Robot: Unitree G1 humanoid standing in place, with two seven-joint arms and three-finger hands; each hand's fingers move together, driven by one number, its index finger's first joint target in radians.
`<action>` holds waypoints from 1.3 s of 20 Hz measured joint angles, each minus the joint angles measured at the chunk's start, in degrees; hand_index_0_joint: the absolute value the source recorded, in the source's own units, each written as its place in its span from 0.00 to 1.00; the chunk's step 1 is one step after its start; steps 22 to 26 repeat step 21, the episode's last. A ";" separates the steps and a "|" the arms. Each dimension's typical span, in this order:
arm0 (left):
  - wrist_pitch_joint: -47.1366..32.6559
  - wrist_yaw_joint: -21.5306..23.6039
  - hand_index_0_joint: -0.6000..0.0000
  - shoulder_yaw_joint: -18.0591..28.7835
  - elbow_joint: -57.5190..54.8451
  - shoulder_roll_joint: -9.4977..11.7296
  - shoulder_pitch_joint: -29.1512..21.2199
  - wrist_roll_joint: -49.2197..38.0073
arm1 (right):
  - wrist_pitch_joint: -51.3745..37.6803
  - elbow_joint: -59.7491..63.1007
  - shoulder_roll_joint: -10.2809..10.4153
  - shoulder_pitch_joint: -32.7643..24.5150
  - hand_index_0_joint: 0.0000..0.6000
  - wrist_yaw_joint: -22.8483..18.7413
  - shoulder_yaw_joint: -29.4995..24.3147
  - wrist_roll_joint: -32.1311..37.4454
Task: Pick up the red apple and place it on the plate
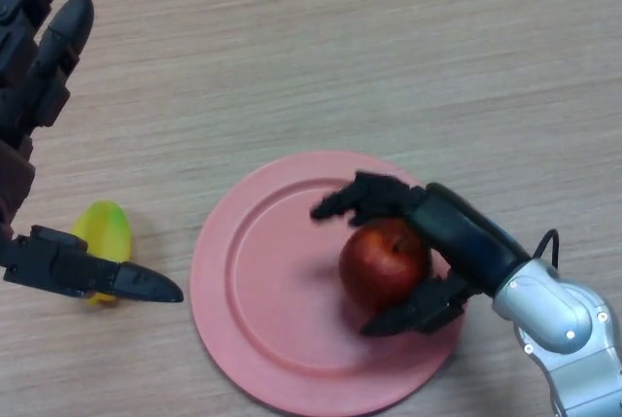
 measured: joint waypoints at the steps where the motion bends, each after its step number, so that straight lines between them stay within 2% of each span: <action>1: 0.00 0.00 1.00 -0.05 0.20 0.00 -0.16 0.00 | 0.67 -1.16 0.03 -0.18 0.00 0.00 -0.11 0.05; 3: 0.00 0.00 1.00 -0.14 0.65 0.00 -0.41 0.04 | 1.76 -3.10 0.03 -0.35 0.00 0.63 -0.32 0.27; 4: 0.00 0.00 1.00 -0.15 1.09 0.00 -0.57 0.04 | 4.33 -5.01 0.04 -0.40 0.00 2.21 -0.80 0.61; 8: 0.00 0.00 1.00 -0.18 2.19 0.17 -1.16 0.09 | 12.08 -15.41 -0.57 -1.52 0.00 4.59 -8.18 11.42; 10: 0.00 0.00 1.00 -0.16 2.54 0.44 -1.54 0.09 | 12.35 -17.48 -3.11 -1.42 0.00 4.59 -11.31 16.04; 12: 0.00 0.00 1.00 -0.15 2.74 0.49 -1.71 0.09 | 13.20 -18.65 -4.75 -0.58 0.00 4.47 -14.86 20.64; 13: 0.00 0.00 1.00 -0.15 2.89 0.49 -1.71 0.09 | 13.34 -19.05 -4.94 -0.07 0.00 4.05 -15.88 20.86; 16: 0.00 0.00 1.00 -0.25 3.75 0.49 -1.73 0.11 | 13.34 -18.96 -5.92 1.12 0.00 2.88 -16.42 22.59; 19: 0.00 0.01 1.00 -0.53 3.93 0.49 -1.85 0.23 | 13.47 -19.42 -5.92 1.28 0.00 2.88 -16.43 23.07; 21: 0.00 0.33 1.00 -0.97 4.04 0.48 -1.98 0.72 | 15.35 -21.31 -5.97 1.45 0.00 2.87 -16.71 26.85; 26: 0.00 0.33 1.00 -0.97 4.04 0.48 -1.98 0.72 | 15.35 -21.31 -5.97 1.45 0.00 2.87 -16.71 26.85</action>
